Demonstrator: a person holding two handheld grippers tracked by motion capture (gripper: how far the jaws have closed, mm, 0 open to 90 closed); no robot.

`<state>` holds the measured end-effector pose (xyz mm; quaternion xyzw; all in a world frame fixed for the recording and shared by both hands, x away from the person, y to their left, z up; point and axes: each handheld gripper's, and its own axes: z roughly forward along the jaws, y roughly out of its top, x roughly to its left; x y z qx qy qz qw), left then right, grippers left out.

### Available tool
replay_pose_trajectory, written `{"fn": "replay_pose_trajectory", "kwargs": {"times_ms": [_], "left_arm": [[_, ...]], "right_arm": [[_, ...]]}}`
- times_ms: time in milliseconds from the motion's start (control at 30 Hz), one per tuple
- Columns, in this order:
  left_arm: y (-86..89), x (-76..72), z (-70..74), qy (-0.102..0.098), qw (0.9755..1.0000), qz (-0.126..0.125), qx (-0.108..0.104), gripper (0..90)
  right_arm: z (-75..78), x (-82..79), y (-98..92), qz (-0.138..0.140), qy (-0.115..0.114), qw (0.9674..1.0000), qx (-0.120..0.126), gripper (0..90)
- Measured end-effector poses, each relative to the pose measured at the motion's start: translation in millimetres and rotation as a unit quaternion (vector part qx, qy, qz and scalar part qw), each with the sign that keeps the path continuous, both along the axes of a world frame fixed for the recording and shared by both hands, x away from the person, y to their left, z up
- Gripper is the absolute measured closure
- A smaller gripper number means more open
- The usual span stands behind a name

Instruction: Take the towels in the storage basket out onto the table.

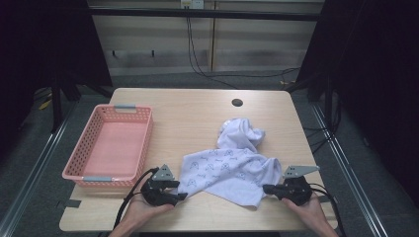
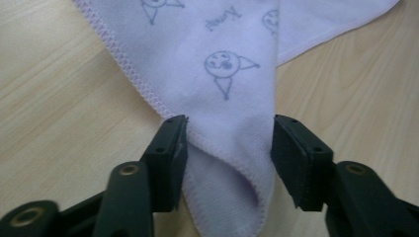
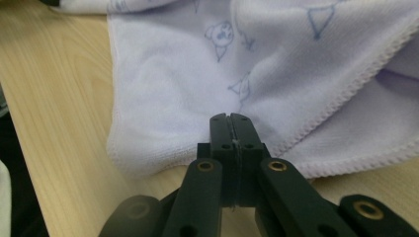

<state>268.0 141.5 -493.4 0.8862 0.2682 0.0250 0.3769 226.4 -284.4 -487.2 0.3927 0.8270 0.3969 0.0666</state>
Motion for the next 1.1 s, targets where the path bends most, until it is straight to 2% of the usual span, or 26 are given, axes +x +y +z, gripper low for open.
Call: {"fn": "replay_pose_trajectory", "kwargs": {"times_ms": [33,67,100,167,200,233,267,367,400,433,467,533,567,600,667,700,767,800,833,900,933,967,1000,1033,1067,1100], "left_arm": [[1.0,1.4,-0.4,-0.005,1.0,-0.001,0.005,53.2],[1.0,1.4,-0.4,-0.005,1.0,-0.001,0.005,62.5],[1.3,1.4,-0.7,-0.016,0.9998,0.001,0.014,70.9],[3.0,2.6,0.2,-0.014,0.9998,0.001,0.012,84.4],[6.8,4.7,3.9,-0.013,0.9999,0.008,-0.005,86.1],[6.8,4.7,3.9,-0.013,0.9999,0.008,-0.005,86.5],[11.0,6.1,7.8,-0.008,0.9994,0.009,-0.033,86.5],[26.7,9.6,24.6,0.003,0.9927,0.031,-0.116,86.6],[34.6,10.0,35.2,-0.009,0.9896,0.045,-0.136,86.8],[34.6,10.0,35.2,-0.009,0.9896,0.045,-0.136,87.0],[38.0,11.1,40.9,-0.01,0.9878,0.049,-0.147,87.0],[45.5,12.5,54.8,-0.02,0.9821,0.066,-0.175,87.1],[47.5,13.1,59.4,-0.018,0.9799,0.067,-0.187,87.1],[49.8,12.7,65.8,-0.024,0.9771,0.07,-0.199,87.1],[51.2,11.1,78.5,-0.026,0.9745,0.065,-0.213,87.2],[50.9,8.6,85.6,-0.033,0.974,0.063,-0.215,87.2],[50.4,0.9,100.0,-0.038,0.9708,0.052,-0.231,87.2],[49.7,-11.6,113.3,-0.045,0.9686,0.043,-0.241,87.1],[49.7,-11.6,113.3,-0.045,0.9686,0.043,-0.241,87.1],[52.0,-25.9,122.0,-0.049,0.9677,0.035,-0.245,87.0],[53.0,-33.5,124.3,-0.045,0.9684,0.031,-0.243,87.0],[56.1,-50.4,123.1,-0.034,0.9687,0.027,-0.244,86.8],[56.1,-50.4,123.1,-0.034,0.9687,0.027,-0.244,86.7],[57.4,-61.6,119.0,-0.018,0.9688,0.02,-0.247,86.7],[58.5,-75.1,112.5,-0.003,0.969,0.009,-0.247,85.7],[58.5,-75.1,112.5,-0.003,0.969,0.009,-0.247,85.0]], "right_arm": [[0.9,0.7,-0.1,-0.002,-0.001,1.0,0.002,90.0],[1.8,1.3,-0.3,-0.004,-0.002,1.0,0.005,90.0],[2.3,2.2,-0.8,-0.004,-0.005,0.9999,0.009,90.0],[3.2,3.0,-1.1,-0.007,-0.004,0.9999,0.011,90.0],[3.7,3.6,-1.8,-0.007,-0.005,0.9999,0.014,90.0],[3.7,3.6,-1.8,-0.007,-0.005,0.9999,0.014,90.0],[4.9,3.7,-2.6,-0.009,-0.006,0.9998,0.018,90.0],[12.0,3.3,-7.8,-0.017,-0.016,0.9991,0.035,90.0],[17.9,3.0,-11.7,-0.023,-0.023,0.9985,0.044,90.0],[17.9,3.0,-11.7,-0.023,-0.023,0.9985,0.044,90.0],[22.3,3.1,-14.5,-0.027,-0.028,0.998,0.051,90.0],[33.8,2.7,-21.0,-0.035,-0.044,0.9964,0.063,90.0],[48.3,1.7,-28.1,-0.044,-0.065,0.994,0.076,90.0],[48.3,1.7,-28.1,-0.044,-0.065,0.994,0.076,90.0],[73.7,-1.0,-38.2,-0.052,-0.096,0.9892,0.098,90.0],[73.7,-1.0,-38.2,-0.052,-0.096,0.9892,0.098,90.0],[90.3,-5.2,-42.3,-0.055,-0.113,0.9864,0.105,90.0],[103.9,-14.1,-44.1,-0.05,-0.129,0.9836,0.116,90.0],[108.8,-20.1,-44.3,-0.046,-0.135,0.983,0.115,90.0],[112.3,-27.2,-44.1,-0.043,-0.14,0.9828,0.113,90.0],[114.0,-35.4,-44.4,-0.039,-0.141,0.9825,0.115,90.0],[113.4,-57.7,-43.9,-0.032,-0.141,0.983,0.113,90.0],[113.4,-57.7,-43.9,-0.032,-0.141,0.983,0.113,90.0],[111.5,-65.3,-43.6,-0.027,-0.139,0.9837,0.111,90.0],[105.1,-88.4,-43.4,-0.023,-0.135,0.9848,0.107,90.0],[102.3,-96.4,-43.7,-0.021,-0.132,0.9852,0.107,90.0]]}}
